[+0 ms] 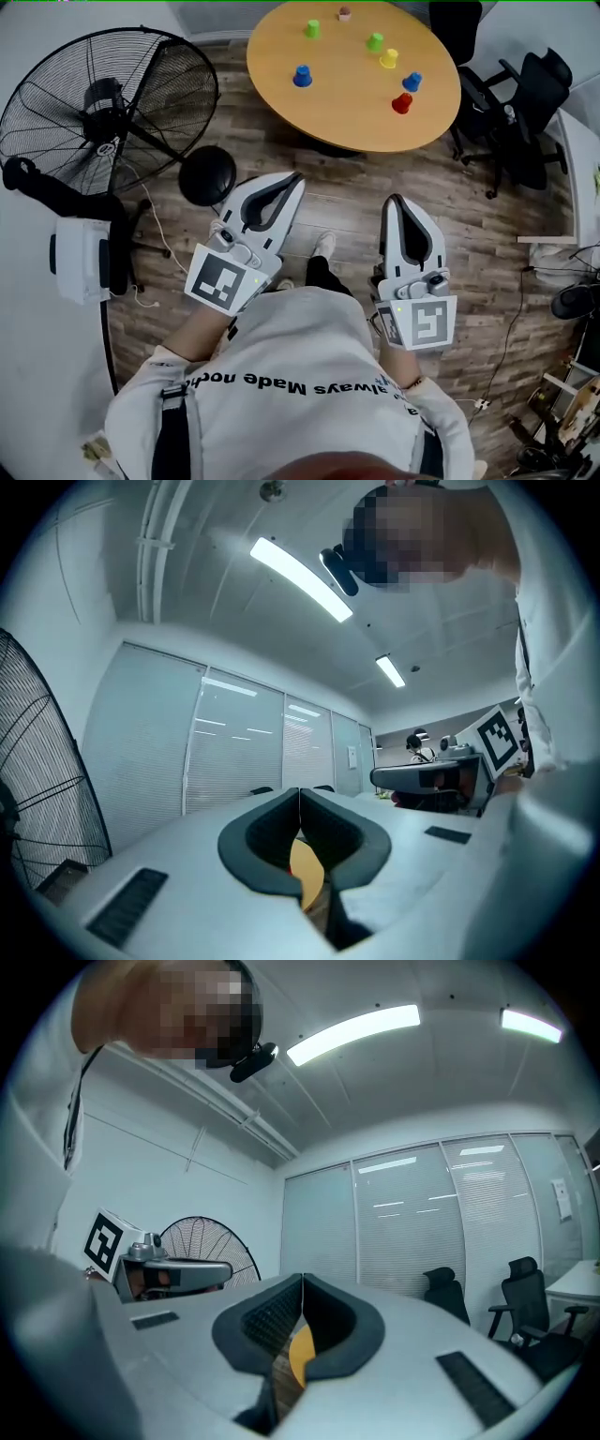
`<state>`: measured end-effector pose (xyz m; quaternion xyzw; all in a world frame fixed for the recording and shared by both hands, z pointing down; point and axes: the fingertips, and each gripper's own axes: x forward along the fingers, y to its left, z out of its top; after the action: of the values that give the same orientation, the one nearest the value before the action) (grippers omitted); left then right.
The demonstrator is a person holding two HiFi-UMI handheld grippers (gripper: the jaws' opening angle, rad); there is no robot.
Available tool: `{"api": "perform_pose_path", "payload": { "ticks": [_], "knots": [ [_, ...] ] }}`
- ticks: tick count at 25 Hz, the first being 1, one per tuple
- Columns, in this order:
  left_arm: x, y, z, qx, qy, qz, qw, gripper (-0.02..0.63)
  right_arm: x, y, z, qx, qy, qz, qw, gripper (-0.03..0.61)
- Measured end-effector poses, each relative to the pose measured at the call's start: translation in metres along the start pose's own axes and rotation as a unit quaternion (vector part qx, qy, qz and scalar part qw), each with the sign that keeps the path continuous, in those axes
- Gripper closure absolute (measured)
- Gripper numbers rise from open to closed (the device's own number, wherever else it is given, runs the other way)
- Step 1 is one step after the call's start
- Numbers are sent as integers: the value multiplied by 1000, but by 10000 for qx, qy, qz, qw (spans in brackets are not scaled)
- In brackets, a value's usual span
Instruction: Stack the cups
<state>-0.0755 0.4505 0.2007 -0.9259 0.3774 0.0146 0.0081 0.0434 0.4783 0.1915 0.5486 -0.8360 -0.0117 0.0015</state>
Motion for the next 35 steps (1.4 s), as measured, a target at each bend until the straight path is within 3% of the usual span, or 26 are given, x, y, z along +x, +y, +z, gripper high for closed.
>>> {"api": "perform_pose_path", "payload": {
  "ticks": [14,20,23,27,35],
  "knots": [
    [131,5,0,85,-65,108,9999,589,54,-125,0,89,-88,81,9999,551],
    [161,14,-2,82,-62,209,9997,589,75,-149,-4,117,-46,190,9997,551],
    [171,21,2,82,-267,236,9993,589,85,-155,-7,124,-24,229,9997,551],
    [184,34,-13,47,-8,291,9996,589,101,-163,-11,105,15,258,9996,551],
    [220,63,-17,-2,-102,221,9997,589,143,-183,-16,45,23,263,9996,551]
  ]
}}
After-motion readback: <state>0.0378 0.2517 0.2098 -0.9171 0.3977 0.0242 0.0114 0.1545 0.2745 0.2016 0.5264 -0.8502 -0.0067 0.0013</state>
